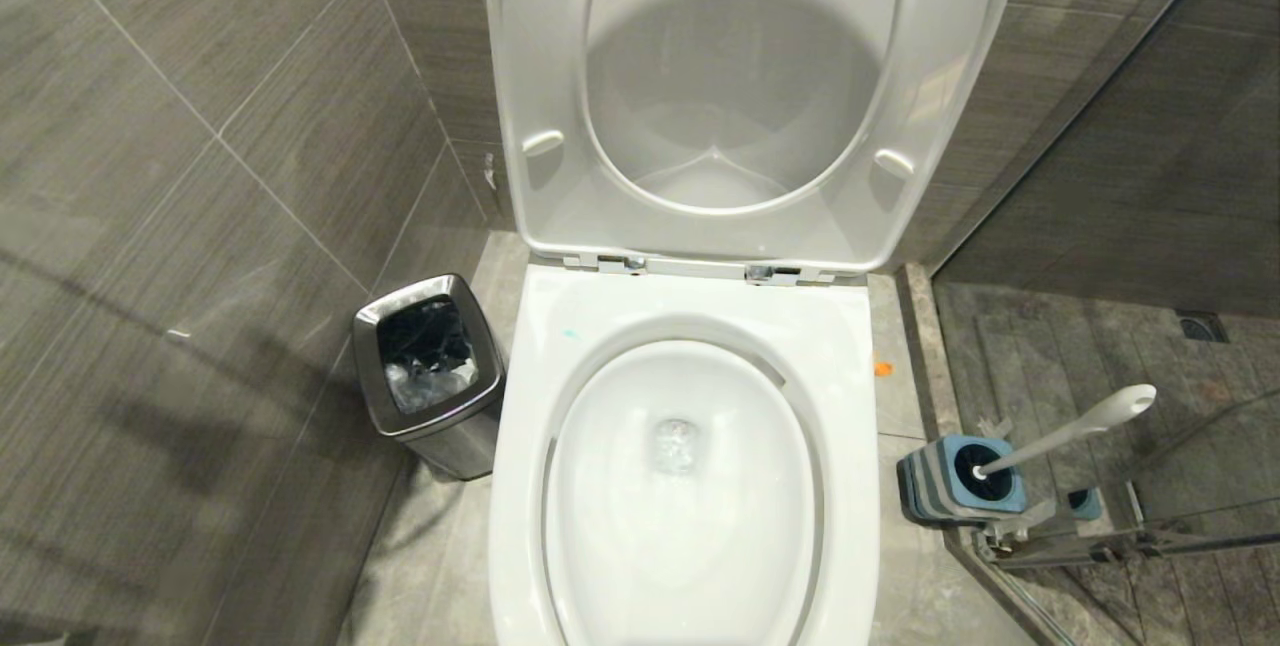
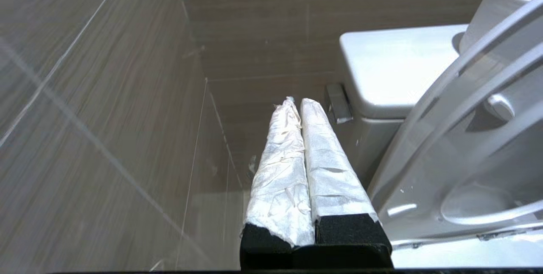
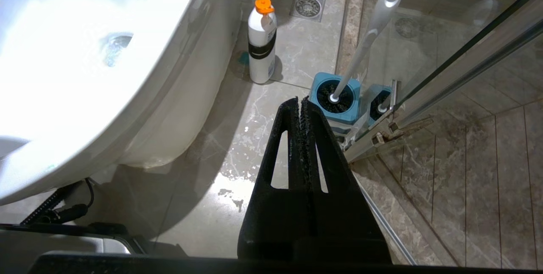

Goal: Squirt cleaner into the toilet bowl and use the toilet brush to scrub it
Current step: Close the toilet lid

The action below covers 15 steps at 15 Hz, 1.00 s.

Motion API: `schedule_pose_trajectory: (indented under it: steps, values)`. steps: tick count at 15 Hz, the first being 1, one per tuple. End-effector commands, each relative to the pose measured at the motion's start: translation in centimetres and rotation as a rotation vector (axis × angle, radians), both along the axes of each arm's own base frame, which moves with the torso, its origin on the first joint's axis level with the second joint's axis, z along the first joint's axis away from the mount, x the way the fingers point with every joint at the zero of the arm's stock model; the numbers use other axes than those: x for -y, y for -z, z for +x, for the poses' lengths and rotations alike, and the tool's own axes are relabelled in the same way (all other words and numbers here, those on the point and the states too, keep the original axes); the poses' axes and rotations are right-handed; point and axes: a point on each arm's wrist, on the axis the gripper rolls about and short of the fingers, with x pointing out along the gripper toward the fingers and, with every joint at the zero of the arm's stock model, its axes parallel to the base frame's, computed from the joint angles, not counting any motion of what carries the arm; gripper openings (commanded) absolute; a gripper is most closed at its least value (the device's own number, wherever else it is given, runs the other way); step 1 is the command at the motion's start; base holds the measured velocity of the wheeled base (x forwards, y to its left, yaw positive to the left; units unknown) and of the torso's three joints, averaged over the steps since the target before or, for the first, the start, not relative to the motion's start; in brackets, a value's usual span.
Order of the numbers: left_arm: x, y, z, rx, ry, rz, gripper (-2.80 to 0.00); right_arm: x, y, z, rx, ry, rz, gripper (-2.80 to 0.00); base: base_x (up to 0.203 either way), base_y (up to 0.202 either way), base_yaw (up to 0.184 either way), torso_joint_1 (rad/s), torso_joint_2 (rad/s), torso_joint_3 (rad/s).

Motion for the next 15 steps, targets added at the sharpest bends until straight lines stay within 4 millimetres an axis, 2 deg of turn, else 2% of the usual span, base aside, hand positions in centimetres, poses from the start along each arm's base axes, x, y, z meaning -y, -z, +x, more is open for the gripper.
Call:
schedule_pose_trajectory:
  steps: [1, 5, 8, 11, 15]
  values:
    - [-0.4, 0.9, -2.3, -0.014, -0.028, -0.006, -2.80, 0.0, 0.0, 0.0, -0.001, -0.001, -0.001, -2.80, 0.000, 0.000, 0.000, 0.000, 0.00, 0.000]
    - [-0.6, 6.2, -3.3, -0.153, -0.053, 0.002, -2.80, 0.0, 0.0, 0.0, -0.002, -0.001, -0.001, -2.80, 0.000, 0.000, 0.000, 0.000, 0.00, 0.000]
    - [-1.0, 9.5, -5.2, -0.197, -0.075, -0.004, -2.80, 0.0, 0.0, 0.0, -0.002, -0.001, 0.000, -2.80, 0.000, 0.000, 0.000, 0.000, 0.00, 0.000]
    - [-1.4, 12.0, -7.7, -0.216, -0.087, -0.028, -2.80, 0.0, 0.0, 0.0, 0.000, -0.001, -0.001, -2.80, 0.000, 0.000, 0.000, 0.000, 0.00, 0.000]
    - [-1.8, 13.5, -10.5, -0.170, -0.085, -0.042, -2.80, 0.0, 0.0, 0.0, -0.002, -0.001, -0.001, -2.80, 0.000, 0.000, 0.000, 0.000, 0.00, 0.000]
